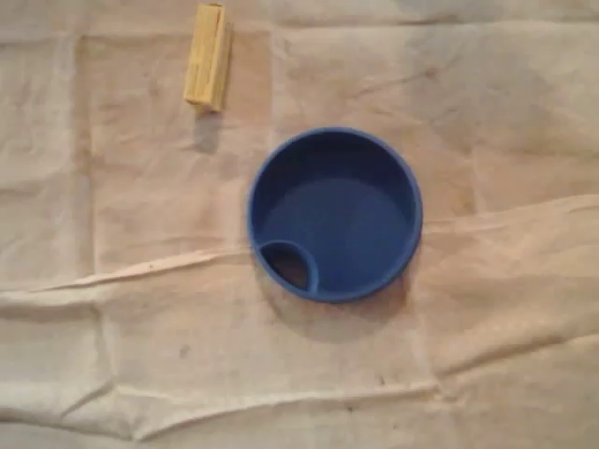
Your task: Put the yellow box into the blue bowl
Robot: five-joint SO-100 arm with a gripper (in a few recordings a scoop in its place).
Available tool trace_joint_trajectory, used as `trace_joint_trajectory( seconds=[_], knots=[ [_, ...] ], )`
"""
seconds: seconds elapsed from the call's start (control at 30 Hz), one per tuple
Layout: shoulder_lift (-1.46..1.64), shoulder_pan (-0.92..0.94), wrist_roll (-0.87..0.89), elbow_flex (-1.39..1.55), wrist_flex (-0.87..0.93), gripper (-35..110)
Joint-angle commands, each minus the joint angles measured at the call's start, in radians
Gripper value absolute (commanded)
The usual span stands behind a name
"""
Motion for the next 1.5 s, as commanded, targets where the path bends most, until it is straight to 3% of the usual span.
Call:
trace_joint_trajectory(
  seconds=[0.0, 0.3, 0.53, 0.83, 1.1, 1.47],
  knots=[
    [-0.020, 0.006, 0.009, -0.018, -0.015, 0],
    [-0.069, 0.008, 0.011, -0.018, -0.166, 0],
    [-0.299, 0.011, 0.011, -0.060, -0.344, 0],
    [-0.663, 0.012, -0.032, -0.247, -0.377, 0],
    [-0.999, 0.012, -0.385, -0.420, -0.376, 0],
    [-1.213, 0.103, -1.129, -0.538, -0.373, 0]
  ],
)
